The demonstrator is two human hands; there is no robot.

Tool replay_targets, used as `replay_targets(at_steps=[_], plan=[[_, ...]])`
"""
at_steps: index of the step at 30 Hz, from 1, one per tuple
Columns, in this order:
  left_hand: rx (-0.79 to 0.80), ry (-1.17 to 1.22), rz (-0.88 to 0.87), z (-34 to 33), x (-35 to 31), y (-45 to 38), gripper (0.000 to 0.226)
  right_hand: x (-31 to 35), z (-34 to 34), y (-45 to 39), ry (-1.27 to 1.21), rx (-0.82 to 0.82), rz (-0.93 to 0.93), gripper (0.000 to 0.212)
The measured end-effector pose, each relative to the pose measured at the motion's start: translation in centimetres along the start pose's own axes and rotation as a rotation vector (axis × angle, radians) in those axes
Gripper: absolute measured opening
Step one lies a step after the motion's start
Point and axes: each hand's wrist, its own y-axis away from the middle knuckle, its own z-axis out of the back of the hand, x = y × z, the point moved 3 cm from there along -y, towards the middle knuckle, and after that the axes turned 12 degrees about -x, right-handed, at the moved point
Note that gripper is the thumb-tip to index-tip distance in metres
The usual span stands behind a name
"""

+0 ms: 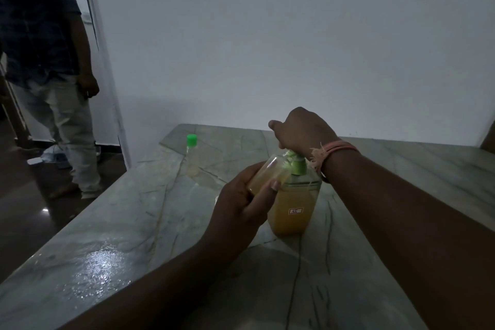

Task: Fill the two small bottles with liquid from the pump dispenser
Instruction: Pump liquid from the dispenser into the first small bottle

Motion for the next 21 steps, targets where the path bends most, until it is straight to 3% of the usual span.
replay_targets(at_steps=[3,9,14,21], plan=[[-0.001,-0.003,0.001,0.1,0.3,0.0,0.048,-0.1,-0.3,0.0,0.033,0.039,0.004,0.038],[0.008,-0.009,-0.007,0.0,0.1,0.1,0.037,0.6,0.2,-0.3,0.139,0.053,0.070,0.040],[0.004,0.008,0.003,0.0,0.2,0.0,0.034,-0.2,-0.3,-0.4,0.003,0.015,0.022,0.045],[0.011,-0.007,-0.007,0.1,0.0,0.1,0.031,0.1,-0.3,-0.5,0.075,0.066,0.048,0.043]])
